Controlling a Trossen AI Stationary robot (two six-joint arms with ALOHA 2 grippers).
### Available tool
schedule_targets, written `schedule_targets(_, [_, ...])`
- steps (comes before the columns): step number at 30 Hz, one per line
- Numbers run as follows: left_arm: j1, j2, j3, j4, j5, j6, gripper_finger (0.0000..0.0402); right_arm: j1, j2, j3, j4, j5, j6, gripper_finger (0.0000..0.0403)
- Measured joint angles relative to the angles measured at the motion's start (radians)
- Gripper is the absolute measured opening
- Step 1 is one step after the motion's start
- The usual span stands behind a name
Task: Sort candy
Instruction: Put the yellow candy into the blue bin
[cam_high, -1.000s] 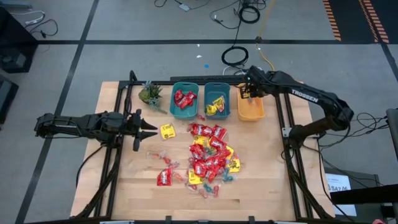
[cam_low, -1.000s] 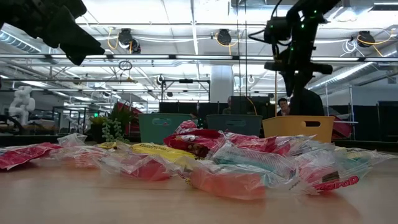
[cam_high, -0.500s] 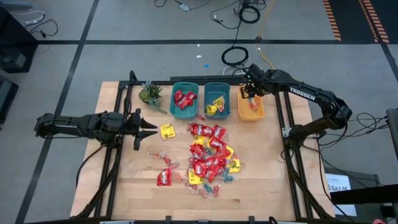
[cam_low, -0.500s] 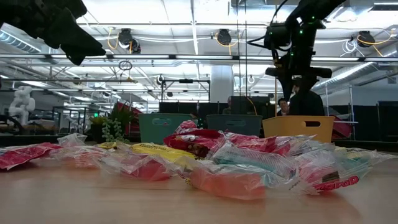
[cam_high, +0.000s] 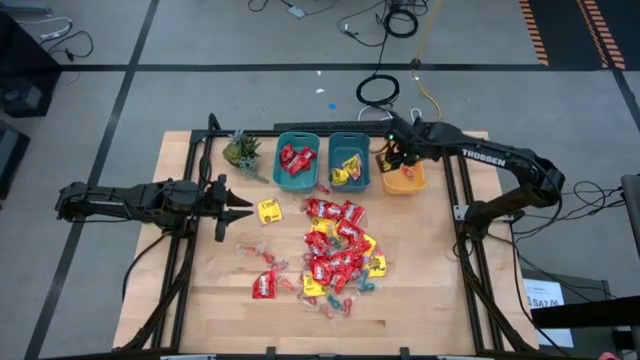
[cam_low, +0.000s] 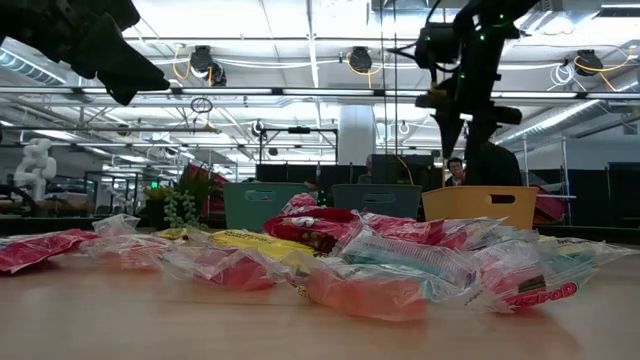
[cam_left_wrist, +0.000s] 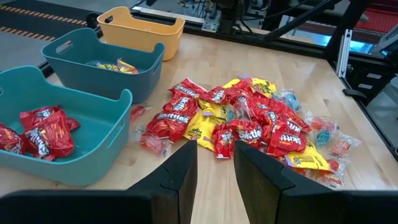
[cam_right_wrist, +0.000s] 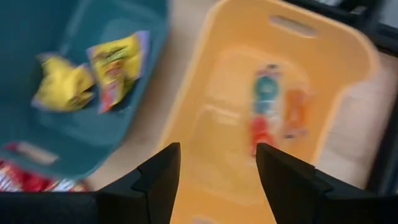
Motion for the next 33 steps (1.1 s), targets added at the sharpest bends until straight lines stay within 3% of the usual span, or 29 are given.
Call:
schedule_targets(14, [0.000, 0.000, 0.000, 0.000, 0.000, 0.000, 0.0114, 0.306, 0.000, 0.000, -0.007, 0.005, 0.055, 0.0201])
schedule_targets(20, [0.000, 0.000, 0.000, 0.000, 0.000, 0.000, 0.0114, 0.432, 0.037, -0.012, -0.035, 0.001, 0.214, 0.0201])
schedule_targets(33, [0.000, 0.000, 0.000, -0.001, 0.000, 0.000, 0.0114, 0.758, 0.195, -0.039, 0.008, -0.129, 0.760, 0.0201])
